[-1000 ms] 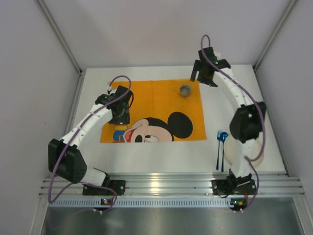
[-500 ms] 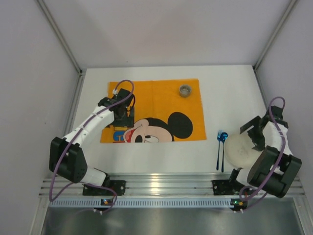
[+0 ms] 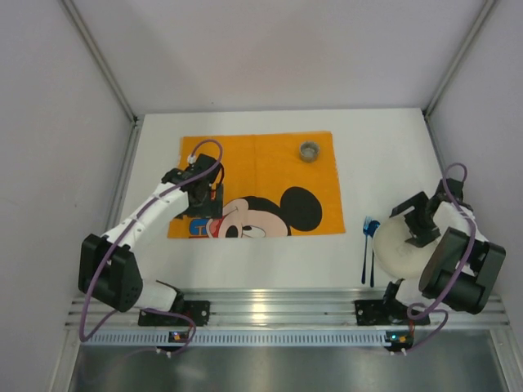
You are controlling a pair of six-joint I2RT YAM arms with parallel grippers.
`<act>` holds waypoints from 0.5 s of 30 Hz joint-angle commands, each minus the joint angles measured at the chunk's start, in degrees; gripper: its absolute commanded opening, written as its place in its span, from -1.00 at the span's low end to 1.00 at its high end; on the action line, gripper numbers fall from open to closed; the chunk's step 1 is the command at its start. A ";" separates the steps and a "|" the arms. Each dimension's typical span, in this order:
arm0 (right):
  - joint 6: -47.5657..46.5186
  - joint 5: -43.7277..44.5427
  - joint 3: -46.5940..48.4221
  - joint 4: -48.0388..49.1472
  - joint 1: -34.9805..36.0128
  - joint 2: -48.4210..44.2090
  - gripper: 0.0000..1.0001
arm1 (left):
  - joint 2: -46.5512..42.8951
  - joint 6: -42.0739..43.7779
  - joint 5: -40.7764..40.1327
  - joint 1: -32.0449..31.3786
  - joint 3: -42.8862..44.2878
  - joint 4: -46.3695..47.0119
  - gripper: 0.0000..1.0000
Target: Set the dinner table for one person
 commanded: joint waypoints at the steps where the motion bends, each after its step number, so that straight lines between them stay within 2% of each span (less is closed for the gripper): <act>1: 5.02 -3.00 -0.18 12.22 5.09 4.70 0.78 | -2.13 -1.07 -0.86 -0.11 -0.62 0.95 0.97; 6: 9.24 -3.09 5.88 18.98 12.74 11.99 0.78 | -1.87 -1.34 -1.47 -0.11 0.34 0.25 0.97; 8: 10.12 -5.62 10.02 22.14 14.84 14.89 0.78 | -1.52 -1.34 -1.74 -0.11 0.78 0.16 0.98; 12: 11.52 -7.57 20.98 23.74 17.22 18.42 0.77 | -0.99 -1.34 -2.18 -0.11 1.93 -0.63 0.98; 15: 12.93 -10.64 23.82 25.84 17.75 18.16 0.77 | -0.82 -1.34 -2.71 -0.11 2.28 -0.90 0.97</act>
